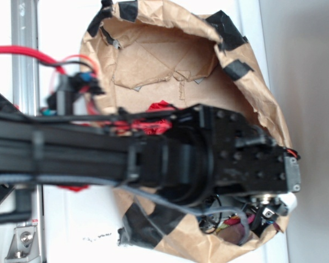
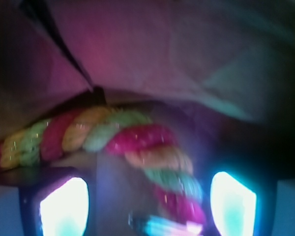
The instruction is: Grab the multicolored rope.
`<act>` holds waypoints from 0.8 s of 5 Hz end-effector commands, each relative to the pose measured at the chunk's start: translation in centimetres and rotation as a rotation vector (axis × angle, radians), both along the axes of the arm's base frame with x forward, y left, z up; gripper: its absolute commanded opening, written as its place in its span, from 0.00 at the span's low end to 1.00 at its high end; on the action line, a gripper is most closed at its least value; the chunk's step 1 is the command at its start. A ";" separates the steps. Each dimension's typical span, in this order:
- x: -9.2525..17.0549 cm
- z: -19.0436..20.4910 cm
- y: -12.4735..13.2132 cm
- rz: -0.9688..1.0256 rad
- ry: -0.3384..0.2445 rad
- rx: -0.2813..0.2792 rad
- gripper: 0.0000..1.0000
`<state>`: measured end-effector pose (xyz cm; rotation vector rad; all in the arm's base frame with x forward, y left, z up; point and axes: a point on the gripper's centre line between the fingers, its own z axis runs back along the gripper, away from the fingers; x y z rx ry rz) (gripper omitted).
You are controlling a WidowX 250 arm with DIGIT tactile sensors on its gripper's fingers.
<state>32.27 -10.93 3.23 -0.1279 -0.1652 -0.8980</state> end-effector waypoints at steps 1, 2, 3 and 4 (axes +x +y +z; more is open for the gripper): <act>-2.9 1.8 -0.4 -0.085 -0.006 0.085 1.00; -3.6 1.2 1.3 -0.049 0.026 0.153 1.00; -2.8 1.3 2.8 0.025 0.047 0.103 1.00; -1.4 0.5 2.6 0.056 0.036 0.111 1.00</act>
